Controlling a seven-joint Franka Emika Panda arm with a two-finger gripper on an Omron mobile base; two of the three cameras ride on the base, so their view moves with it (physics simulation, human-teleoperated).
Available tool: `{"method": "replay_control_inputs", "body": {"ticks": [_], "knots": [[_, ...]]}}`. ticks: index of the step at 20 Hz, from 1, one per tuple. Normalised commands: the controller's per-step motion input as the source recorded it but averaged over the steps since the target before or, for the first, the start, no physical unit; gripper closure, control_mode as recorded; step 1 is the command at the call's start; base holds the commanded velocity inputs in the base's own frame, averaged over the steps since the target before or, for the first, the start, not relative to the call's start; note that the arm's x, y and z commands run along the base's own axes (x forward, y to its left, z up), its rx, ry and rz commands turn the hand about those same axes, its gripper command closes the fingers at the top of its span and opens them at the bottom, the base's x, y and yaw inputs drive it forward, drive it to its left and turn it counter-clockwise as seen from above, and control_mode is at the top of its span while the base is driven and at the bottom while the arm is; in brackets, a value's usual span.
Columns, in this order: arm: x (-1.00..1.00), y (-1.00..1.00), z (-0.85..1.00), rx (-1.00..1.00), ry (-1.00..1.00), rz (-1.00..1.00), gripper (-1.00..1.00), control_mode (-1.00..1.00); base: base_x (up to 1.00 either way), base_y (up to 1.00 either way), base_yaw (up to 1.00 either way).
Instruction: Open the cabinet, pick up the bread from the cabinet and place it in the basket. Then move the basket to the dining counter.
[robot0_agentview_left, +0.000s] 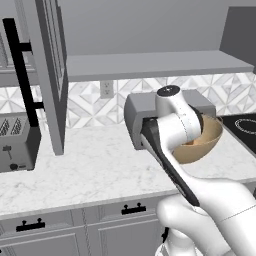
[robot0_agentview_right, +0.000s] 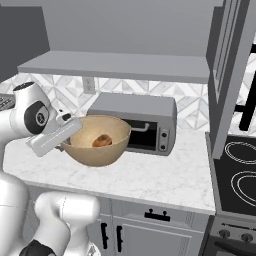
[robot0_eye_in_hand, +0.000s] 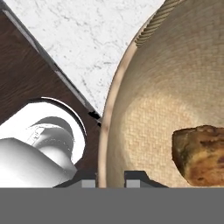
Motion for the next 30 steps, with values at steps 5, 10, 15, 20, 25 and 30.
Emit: {"method": "replay_control_inputs", "body": {"ticks": [5,10,15,20,25,30], "knots": [[-0.4,0.0,0.0,0.01,0.0,0.0,1.0,-1.0,0.0,0.0,0.0],[0.0,0.0,0.0,0.0,0.0,0.0,1.0,1.0,-1.0,-0.01,0.0],[0.0,0.0,0.0,0.0,0.0,0.0,1.0,1.0,-1.0,-0.08,0.05],[0.0,0.0,0.0,0.0,0.0,0.0,1.0,1.0,-0.71,0.16,0.0],[0.0,0.0,0.0,0.0,0.0,0.0,1.0,1.0,-0.29,0.19,0.36],[0.0,0.0,0.0,0.0,0.0,0.0,1.0,1.0,-0.32,0.0,1.0]]}}
